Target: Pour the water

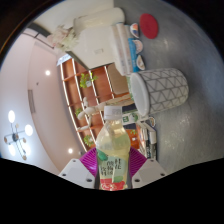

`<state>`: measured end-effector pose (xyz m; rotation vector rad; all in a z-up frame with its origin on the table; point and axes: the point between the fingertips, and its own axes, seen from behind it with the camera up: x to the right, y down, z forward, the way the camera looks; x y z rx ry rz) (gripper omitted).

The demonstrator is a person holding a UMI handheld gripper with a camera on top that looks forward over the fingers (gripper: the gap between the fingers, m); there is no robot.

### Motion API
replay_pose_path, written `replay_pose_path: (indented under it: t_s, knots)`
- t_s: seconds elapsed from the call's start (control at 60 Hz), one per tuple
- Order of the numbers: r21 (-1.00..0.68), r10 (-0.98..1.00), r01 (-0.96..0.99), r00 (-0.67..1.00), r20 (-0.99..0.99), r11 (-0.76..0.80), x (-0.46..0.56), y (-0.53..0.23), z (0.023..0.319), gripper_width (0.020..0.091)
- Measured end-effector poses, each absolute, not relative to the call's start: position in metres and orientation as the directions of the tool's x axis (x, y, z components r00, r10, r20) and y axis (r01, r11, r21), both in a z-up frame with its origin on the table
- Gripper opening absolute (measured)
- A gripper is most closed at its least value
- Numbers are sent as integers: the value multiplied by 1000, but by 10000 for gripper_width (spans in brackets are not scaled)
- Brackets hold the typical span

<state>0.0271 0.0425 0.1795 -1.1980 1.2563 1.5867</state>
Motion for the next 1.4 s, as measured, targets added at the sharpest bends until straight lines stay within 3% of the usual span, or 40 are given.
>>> replay_pose_path:
  t_s: [0.067, 0.183, 0.317, 0.4, 0.467, 0.6, 0.633, 0.683, 0.783, 0.917, 1.15, 1.267, 1.4]
  knots:
    - [93, 49, -966, -107, -993, -239, 24, 42, 198, 367]
    - [-340, 100, -913, 326, -940, -226, 35, 44, 221, 369]
    - [-752, 117, -650, 743, -659, -112, 80, 52, 250, 381]
    - [-886, 91, -461, 882, -463, -50, 102, 52, 273, 382]
    - [-956, 24, -292, 956, -292, -2, 137, 63, 272, 382]
    - [-996, -142, -86, 986, -82, -22, 210, 63, 260, 381]
    - [-998, -170, -67, 983, -62, -23, 232, 69, 240, 381]
    - [-997, -205, -62, 977, -52, -42, 247, 63, 237, 381]
    - [-995, -255, -44, 967, -19, -91, 286, 67, 194, 381]
    - [-989, -298, -23, 954, 21, -145, 313, 67, 159, 380]
    - [-977, -297, -11, 953, 53, -211, 327, 71, 112, 391]
    - [-983, -282, 4, 958, 58, -186, 322, 71, 114, 397]
    - [-985, -274, 1, 960, 50, -174, 321, 70, 115, 458]
